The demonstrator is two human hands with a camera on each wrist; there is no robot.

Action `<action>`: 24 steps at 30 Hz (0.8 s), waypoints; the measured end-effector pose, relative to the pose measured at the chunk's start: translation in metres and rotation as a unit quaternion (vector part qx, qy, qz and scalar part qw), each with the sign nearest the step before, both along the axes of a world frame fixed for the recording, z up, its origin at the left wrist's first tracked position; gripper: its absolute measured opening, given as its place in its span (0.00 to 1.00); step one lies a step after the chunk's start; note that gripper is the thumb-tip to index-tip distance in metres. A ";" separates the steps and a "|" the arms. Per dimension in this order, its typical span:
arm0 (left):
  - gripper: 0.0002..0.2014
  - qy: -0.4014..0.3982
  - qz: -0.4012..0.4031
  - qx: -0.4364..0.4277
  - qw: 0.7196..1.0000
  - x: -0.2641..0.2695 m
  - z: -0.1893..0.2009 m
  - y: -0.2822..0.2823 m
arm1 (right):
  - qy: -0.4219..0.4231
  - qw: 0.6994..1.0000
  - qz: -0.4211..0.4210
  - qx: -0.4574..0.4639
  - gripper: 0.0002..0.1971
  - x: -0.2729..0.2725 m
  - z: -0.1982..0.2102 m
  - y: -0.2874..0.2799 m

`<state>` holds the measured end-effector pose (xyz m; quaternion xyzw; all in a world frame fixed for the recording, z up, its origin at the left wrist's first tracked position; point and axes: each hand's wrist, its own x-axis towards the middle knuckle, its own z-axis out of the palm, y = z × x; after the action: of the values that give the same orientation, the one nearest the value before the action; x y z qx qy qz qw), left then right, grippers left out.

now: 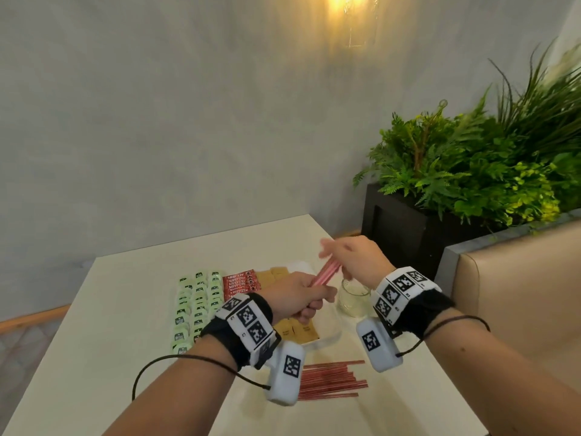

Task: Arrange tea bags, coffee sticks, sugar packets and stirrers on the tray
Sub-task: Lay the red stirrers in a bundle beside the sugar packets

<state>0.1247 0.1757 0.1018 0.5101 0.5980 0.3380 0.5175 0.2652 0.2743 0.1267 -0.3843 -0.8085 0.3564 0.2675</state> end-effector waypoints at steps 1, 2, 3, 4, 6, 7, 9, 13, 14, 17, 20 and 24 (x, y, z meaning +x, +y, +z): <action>0.09 -0.020 0.025 0.000 0.999 0.000 0.000 0.000 | 0.084 0.995 0.000 -0.045 0.19 0.001 -0.002 0.001; 0.09 -0.033 0.044 0.001 0.998 -0.001 0.000 0.001 | 0.156 0.984 0.014 -0.083 0.18 0.002 -0.004 0.001; 0.09 -0.041 0.054 0.002 0.998 -0.001 -0.001 0.001 | 0.194 0.974 0.035 -0.112 0.18 0.001 -0.006 0.000; 0.09 -0.044 0.057 0.003 0.997 -0.001 -0.002 0.001 | 0.203 0.968 0.059 -0.133 0.17 0.000 -0.009 -0.001; 0.09 -0.045 0.054 0.003 0.998 -0.001 -0.004 -0.001 | 0.176 0.965 0.097 -0.168 0.14 -0.001 -0.010 -0.006; 0.09 -0.045 0.050 0.003 0.998 -0.001 -0.004 -0.001 | 0.166 0.966 0.101 -0.170 0.14 -0.001 -0.011 -0.006; 0.09 -0.046 0.045 0.002 0.998 0.001 -0.004 -0.002 | 0.183 0.969 0.088 -0.140 0.17 0.001 -0.011 -0.002; 0.08 -0.055 0.045 -0.009 0.997 0.002 -0.003 -0.002 | 0.161 0.966 0.115 -0.164 0.20 -0.004 -0.010 -0.008; 0.08 -0.066 0.051 -0.008 0.996 0.003 -0.003 -0.002 | 0.150 0.967 0.128 -0.163 0.21 -0.007 -0.013 -0.009; 0.07 -0.160 0.125 0.015 0.979 0.005 0.002 -0.001 | 0.149 0.975 0.134 -0.093 0.35 -0.005 -0.016 -0.012; 0.08 -0.337 0.246 0.010 0.909 0.003 0.009 0.006 | 0.040 0.985 0.162 0.038 0.59 -0.004 -0.020 -0.022; 0.11 -0.446 0.295 -0.011 0.845 -0.001 0.013 0.016 | 0.026 0.977 0.181 0.114 0.61 -0.012 -0.029 -0.032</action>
<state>0.1241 0.1918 0.1145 0.0985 0.4287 0.6589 0.6102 0.2528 0.2424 0.0974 -0.1891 -0.8925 0.3147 0.2618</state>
